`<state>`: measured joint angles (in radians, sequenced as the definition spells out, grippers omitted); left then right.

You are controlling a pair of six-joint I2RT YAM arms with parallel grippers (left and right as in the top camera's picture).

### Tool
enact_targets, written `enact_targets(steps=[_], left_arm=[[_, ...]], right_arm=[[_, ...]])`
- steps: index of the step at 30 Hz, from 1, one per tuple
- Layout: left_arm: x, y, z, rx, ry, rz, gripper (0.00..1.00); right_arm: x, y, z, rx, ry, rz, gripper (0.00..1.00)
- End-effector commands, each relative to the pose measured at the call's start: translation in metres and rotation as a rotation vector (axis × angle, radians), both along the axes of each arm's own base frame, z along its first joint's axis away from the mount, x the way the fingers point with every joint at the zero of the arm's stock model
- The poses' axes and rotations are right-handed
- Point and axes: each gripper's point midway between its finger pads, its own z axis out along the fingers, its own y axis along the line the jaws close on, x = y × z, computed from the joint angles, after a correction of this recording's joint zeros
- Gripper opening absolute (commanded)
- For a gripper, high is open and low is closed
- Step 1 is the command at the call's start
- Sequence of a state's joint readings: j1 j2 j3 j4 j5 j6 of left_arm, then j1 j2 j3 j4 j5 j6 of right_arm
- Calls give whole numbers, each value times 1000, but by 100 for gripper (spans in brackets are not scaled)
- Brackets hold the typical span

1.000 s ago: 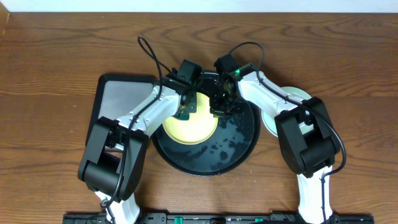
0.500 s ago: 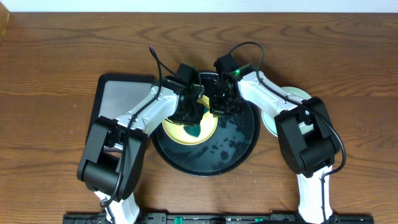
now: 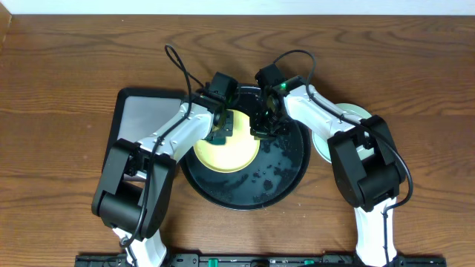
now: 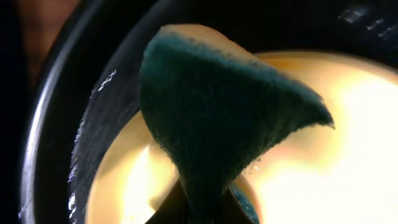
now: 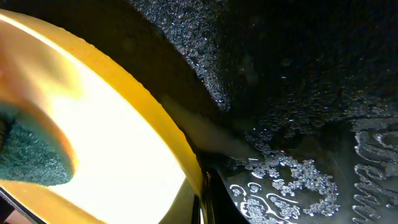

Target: Clean dirty plates on tray and stack at the side

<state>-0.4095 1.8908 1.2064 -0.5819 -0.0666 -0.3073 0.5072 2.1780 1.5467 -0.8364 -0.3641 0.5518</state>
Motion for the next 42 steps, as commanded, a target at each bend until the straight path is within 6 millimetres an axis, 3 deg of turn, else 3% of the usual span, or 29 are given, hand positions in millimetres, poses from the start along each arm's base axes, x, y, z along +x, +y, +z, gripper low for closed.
enact_targets(steps=[1, 5, 9, 11, 16, 19, 24, 27, 29, 34, 37, 42], left_arm=[[-35, 13, -12, 23, 157, 33, 8], [-74, -14, -11, -138, 341, -69, 8], [-84, -37, -5, -271, 377, -216, 7], [-76, -40, -5, -280, 341, -242, 7], [-21, -36, -6, -189, 101, -260, 8], [8, -14, -4, -44, -19, -195, 7], [21, 27, 3, 143, -101, 24, 8], [11, 33, 1, 151, -73, 109, 8], [-4, 27, -5, 108, 3, 101, 8], [-58, -16, -12, -140, 272, -19, 8], [-78, -42, -5, -296, 362, -126, 8], [-57, -52, -4, -334, 272, -161, 8]], right_arm=[[-12, -6, -38, -78, 56, -2, 1], [-12, -5, -38, -73, 56, -2, 1], [-11, -4, -38, -71, 53, -2, 1], [-12, -4, -38, -68, 55, -1, 1], [-12, -4, -38, -68, 54, 1, 1], [-12, -4, -38, -68, 54, 1, 1], [-12, -4, -38, -68, 54, 1, 1], [-12, -4, -38, -68, 54, 2, 1], [-12, -4, -38, -68, 54, 2, 1], [-12, -4, -38, -68, 54, 1, 1], [-11, -4, -38, -68, 53, 2, 1], [-11, -4, -38, -68, 53, 1, 1]])
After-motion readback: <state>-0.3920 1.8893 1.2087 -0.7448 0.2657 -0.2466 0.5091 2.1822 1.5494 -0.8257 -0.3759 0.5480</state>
